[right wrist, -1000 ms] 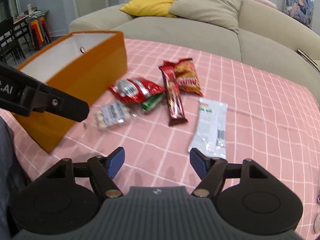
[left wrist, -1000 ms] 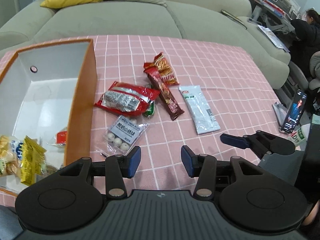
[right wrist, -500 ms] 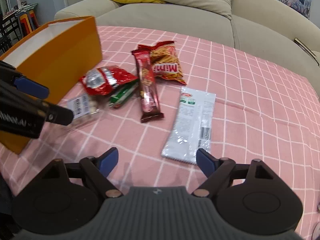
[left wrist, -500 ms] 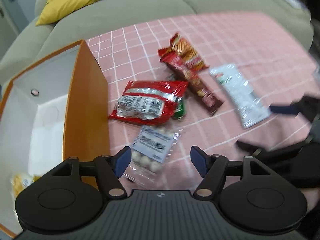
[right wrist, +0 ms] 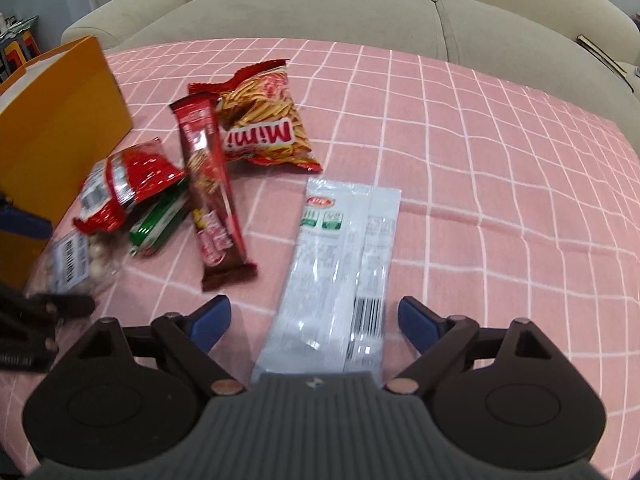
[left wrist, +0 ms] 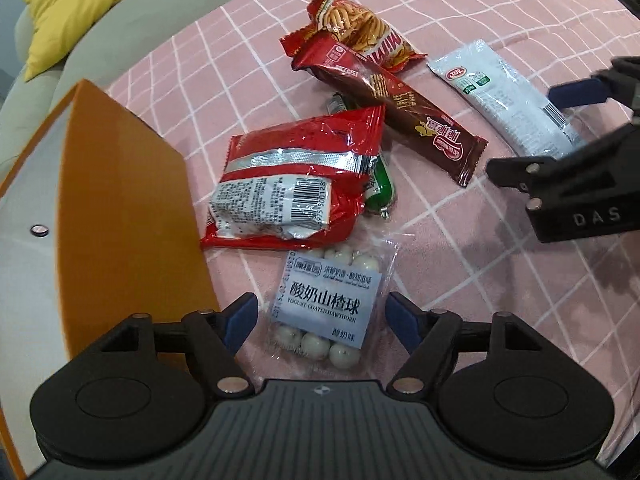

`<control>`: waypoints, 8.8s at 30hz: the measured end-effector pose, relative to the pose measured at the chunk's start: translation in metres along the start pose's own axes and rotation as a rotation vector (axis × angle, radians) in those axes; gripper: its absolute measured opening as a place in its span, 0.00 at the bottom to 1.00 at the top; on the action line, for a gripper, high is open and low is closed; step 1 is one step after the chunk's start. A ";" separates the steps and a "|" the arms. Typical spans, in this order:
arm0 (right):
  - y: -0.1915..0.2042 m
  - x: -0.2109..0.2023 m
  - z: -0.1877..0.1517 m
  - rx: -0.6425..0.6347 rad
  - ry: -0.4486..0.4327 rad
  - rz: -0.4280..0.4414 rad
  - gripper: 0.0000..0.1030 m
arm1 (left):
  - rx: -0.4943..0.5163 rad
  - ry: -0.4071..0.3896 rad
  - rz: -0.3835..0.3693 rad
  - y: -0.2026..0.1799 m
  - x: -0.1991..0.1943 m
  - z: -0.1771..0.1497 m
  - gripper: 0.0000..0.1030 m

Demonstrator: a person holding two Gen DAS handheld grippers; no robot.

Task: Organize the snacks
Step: 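Grasp the yogurt hawthorn-ball packet with the left tool while the right tool grasps the white milk-stick packet, then carry both packets over the orange box, lower them in and open both tools, then withdraw both tools from the box back to the remaining snacks, then grasp the red chocolate bar with the right tool while the left tool grasps the red spicy-strip bag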

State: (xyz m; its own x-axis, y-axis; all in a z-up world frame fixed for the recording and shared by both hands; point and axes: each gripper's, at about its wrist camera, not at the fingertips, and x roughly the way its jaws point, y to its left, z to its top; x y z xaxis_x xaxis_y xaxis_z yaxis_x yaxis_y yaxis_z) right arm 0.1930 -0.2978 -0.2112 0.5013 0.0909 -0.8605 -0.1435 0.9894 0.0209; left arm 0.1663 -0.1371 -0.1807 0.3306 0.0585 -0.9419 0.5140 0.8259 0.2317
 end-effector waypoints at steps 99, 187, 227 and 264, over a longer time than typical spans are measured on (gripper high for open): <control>0.208 -0.158 0.041 -0.244 -0.257 0.255 0.47 | -0.425 -0.267 0.001 0.155 -0.161 -0.087 0.62; 0.173 -0.152 0.030 -0.288 -0.329 0.102 0.71 | -0.536 -0.347 0.007 0.110 -0.158 -0.082 0.71; 0.061 -0.032 -0.004 -0.261 -0.132 0.051 0.49 | -0.346 -0.215 -0.085 0.024 -0.049 0.001 0.65; 0.046 -0.026 -0.033 -0.180 -0.019 0.095 0.20 | -0.233 -0.128 -0.066 -0.006 -0.038 -0.023 0.33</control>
State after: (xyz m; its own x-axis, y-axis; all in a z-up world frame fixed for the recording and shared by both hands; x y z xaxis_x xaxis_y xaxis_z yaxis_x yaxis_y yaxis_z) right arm 0.1456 -0.2588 -0.2045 0.4940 0.1863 -0.8492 -0.3403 0.9403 0.0084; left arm 0.1328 -0.1314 -0.1519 0.4078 -0.0590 -0.9112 0.3466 0.9332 0.0947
